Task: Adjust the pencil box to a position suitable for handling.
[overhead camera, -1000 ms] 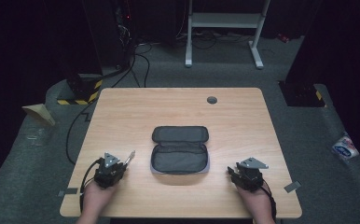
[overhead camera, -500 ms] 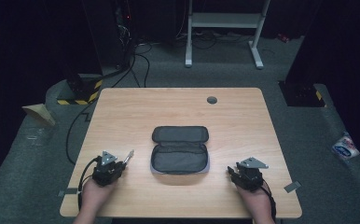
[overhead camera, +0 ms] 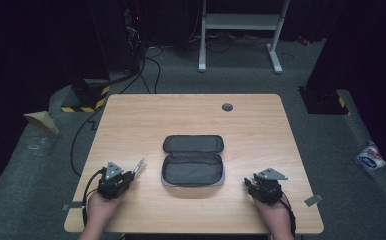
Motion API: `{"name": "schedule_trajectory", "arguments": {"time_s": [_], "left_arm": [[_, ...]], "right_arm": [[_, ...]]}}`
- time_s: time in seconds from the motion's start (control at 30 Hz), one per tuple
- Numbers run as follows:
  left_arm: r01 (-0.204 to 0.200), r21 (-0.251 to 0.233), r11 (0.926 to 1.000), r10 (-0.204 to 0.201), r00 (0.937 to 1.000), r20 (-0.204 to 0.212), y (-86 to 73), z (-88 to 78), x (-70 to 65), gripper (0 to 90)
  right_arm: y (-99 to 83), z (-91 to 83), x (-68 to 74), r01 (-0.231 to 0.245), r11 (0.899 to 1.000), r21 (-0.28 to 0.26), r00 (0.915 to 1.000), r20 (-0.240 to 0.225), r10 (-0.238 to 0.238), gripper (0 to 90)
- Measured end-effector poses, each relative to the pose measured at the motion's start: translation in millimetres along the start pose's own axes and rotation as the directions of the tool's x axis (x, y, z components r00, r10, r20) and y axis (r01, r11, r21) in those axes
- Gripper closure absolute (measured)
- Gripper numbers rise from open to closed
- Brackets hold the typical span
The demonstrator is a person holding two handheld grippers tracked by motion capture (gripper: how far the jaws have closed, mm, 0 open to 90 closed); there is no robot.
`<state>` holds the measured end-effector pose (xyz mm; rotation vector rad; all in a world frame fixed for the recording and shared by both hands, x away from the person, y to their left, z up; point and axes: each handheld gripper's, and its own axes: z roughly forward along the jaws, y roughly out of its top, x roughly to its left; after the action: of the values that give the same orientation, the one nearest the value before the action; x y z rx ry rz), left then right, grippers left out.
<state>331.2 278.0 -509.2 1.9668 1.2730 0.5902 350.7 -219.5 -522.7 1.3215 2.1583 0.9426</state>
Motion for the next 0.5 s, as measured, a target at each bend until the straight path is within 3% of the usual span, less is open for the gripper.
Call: {"name": "schedule_trajectory", "arguments": {"time_s": [0.5], "left_arm": [[0.011, -0.124, 0.9922, -0.010, 0.9999, 0.012, 6.8, -14.4, -1.7, 79.2]], "right_arm": [[-0.5, -0.6, -0.1, 0.007, 1.000, 0.001, 1.0000, -0.005, -0.007, 54.8]]}}
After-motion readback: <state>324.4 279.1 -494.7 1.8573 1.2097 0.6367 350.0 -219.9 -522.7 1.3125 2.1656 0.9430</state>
